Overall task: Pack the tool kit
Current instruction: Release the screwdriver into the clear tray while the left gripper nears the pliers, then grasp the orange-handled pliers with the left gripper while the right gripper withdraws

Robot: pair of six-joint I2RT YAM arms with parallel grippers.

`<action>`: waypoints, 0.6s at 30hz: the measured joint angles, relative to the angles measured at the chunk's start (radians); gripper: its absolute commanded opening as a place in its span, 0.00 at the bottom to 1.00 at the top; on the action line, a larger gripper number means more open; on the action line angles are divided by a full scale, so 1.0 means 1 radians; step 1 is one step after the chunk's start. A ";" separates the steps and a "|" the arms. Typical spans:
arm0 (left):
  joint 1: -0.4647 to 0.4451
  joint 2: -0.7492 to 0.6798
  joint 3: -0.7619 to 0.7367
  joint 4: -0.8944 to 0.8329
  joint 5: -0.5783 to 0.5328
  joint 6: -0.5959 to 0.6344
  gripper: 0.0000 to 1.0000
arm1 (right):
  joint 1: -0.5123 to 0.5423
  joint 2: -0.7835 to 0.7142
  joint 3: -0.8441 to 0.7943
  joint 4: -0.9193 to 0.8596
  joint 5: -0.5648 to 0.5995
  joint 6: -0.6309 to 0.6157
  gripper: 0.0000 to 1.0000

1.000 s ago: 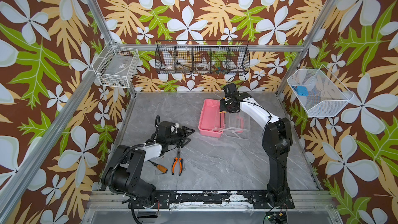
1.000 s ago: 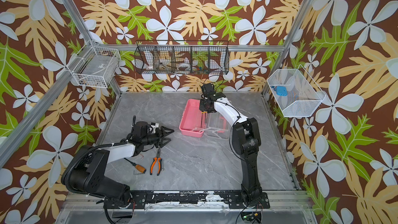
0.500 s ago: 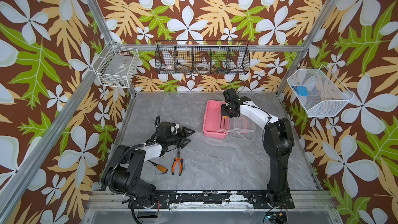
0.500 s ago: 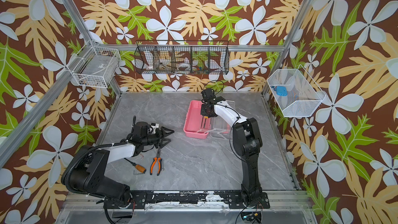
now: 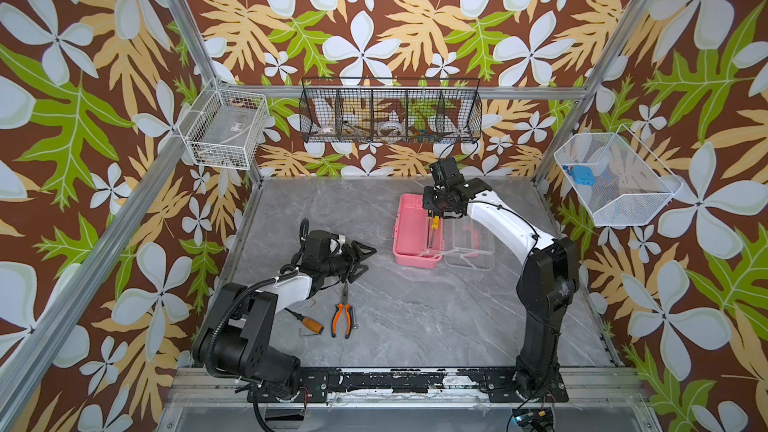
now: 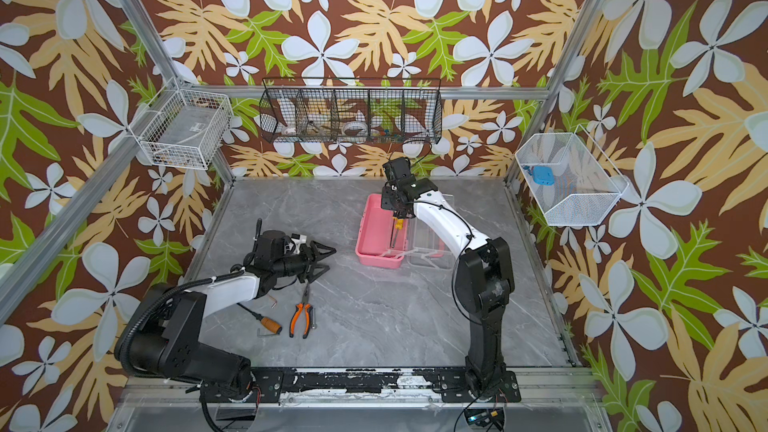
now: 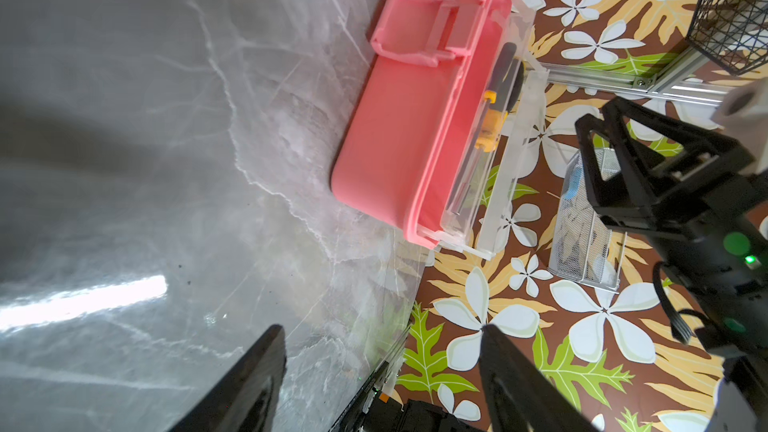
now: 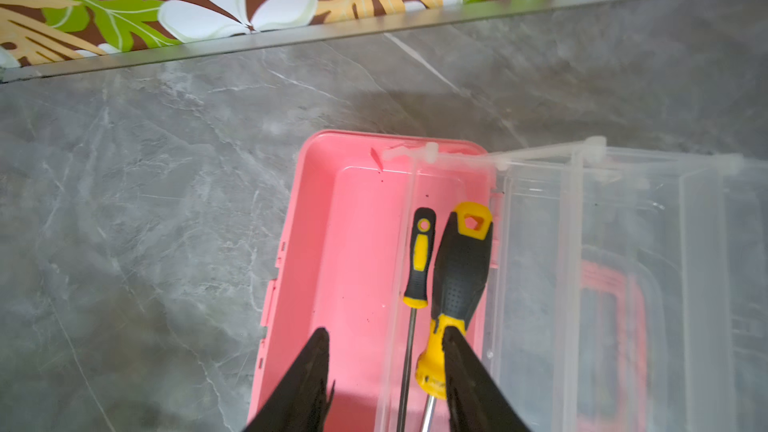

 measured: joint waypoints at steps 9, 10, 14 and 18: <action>0.000 -0.148 0.195 -0.626 -0.342 0.385 0.63 | 0.243 -0.210 -0.268 0.083 -0.058 -0.142 0.45; 0.000 -0.174 0.179 -0.679 -0.383 0.409 0.59 | 0.275 -0.222 -0.296 0.090 -0.072 -0.155 0.44; 0.000 -0.264 0.117 -0.827 -0.492 0.465 0.48 | 0.378 -0.263 -0.415 0.125 -0.149 -0.180 0.44; -0.021 -0.329 0.077 -0.944 -0.592 0.484 0.45 | 0.387 -0.269 -0.473 0.140 -0.177 -0.175 0.43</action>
